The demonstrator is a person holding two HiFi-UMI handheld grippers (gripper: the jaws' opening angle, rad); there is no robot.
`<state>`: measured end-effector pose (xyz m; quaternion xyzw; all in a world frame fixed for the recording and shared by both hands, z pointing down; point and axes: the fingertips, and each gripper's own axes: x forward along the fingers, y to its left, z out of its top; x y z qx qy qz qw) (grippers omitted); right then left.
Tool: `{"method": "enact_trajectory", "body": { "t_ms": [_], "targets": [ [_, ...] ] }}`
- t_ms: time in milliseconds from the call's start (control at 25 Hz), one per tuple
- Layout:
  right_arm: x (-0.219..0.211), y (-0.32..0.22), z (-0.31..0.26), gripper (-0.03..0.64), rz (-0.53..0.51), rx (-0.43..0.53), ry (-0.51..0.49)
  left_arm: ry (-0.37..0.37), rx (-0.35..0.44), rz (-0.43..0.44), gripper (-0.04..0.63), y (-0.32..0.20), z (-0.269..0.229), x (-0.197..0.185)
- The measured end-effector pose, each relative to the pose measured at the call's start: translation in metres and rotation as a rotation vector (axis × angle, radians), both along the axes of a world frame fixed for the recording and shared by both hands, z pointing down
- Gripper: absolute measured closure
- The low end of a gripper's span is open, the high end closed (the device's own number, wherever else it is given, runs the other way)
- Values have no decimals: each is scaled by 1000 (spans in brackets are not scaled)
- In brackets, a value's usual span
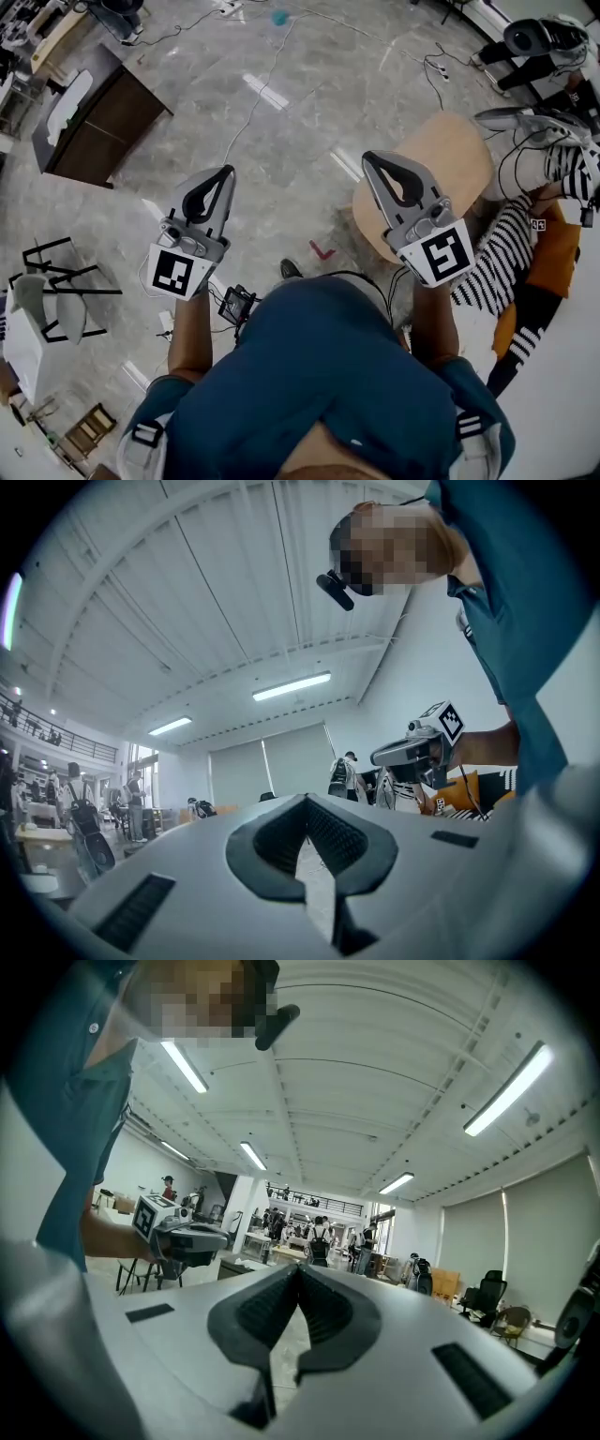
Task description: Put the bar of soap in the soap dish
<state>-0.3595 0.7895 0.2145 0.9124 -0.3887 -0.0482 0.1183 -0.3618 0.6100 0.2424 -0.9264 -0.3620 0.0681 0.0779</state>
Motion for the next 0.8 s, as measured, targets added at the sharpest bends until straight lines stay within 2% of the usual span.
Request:
{"method": "enact_trajectory", "body": {
  "t_ms": [80,200,400,600,800],
  "targets": [
    [9,-14,-1,603,-14,-10,12,-4,-7,-7,592,-12,2,8],
    [26,-28,2,603,-25,-11,-22,-7,-17,-30,592,-29,3,21],
    [69,-43,5,603,-71,-30,5,-24,-9,-81,592,-51,9,52],
    [125,-57,11,603,-113,-2,-35,-26,-4,-142,592,-65,9,100],
    [191,-56,10,603,-171,20,-18,-16,15,-185,592,-59,5,156]
  ]
}}
